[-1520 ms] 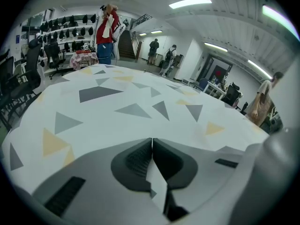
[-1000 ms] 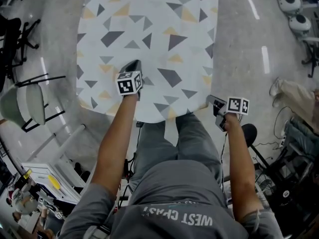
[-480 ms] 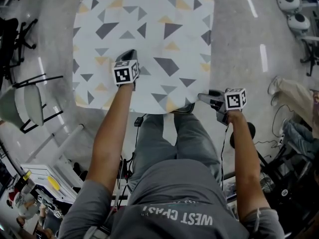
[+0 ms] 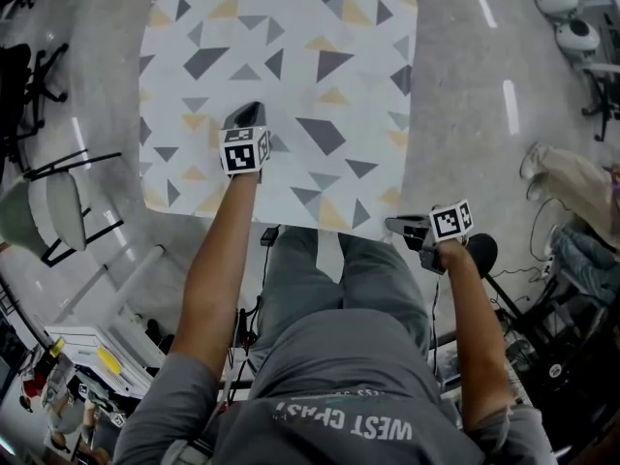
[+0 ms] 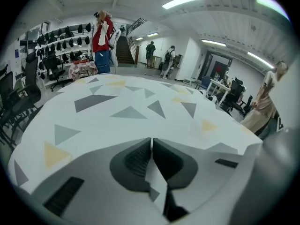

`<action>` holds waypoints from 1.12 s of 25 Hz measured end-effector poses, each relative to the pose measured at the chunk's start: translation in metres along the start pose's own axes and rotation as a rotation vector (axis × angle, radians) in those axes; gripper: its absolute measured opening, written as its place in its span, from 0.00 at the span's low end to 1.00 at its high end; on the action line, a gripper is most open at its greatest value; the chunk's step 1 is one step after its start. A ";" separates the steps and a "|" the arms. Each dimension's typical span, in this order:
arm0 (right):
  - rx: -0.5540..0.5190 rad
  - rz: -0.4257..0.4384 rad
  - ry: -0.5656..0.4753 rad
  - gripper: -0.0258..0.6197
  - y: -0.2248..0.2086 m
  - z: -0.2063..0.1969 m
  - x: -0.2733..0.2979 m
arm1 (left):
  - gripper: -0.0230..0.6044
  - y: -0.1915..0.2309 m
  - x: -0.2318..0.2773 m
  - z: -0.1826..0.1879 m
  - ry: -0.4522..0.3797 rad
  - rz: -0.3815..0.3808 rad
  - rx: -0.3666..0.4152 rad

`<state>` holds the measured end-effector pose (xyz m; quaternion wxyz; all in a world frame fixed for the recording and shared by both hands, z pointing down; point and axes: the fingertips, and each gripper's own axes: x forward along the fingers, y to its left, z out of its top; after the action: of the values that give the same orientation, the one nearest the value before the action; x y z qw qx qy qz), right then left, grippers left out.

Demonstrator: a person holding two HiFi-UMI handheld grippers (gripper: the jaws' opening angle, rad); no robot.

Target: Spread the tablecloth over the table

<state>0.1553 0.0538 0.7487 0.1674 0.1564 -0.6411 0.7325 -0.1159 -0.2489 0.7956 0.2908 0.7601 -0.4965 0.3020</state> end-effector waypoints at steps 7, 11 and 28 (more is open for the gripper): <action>0.098 -0.210 0.005 0.06 -0.056 0.003 0.020 | 0.05 -0.005 -0.001 0.000 -0.007 -0.017 0.013; 0.055 -0.303 0.035 0.12 -0.062 -0.001 0.015 | 0.08 -0.007 -0.002 -0.002 0.012 -0.076 -0.007; -1.103 -0.493 -0.602 0.06 0.352 0.156 -0.060 | 0.06 -0.092 -0.258 0.177 -0.452 -0.272 0.181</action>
<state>0.0547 -0.1466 0.4304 0.1993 0.3870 -0.8854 0.1627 -0.0843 -0.1999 0.4745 0.1415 0.8907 -0.4133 0.1259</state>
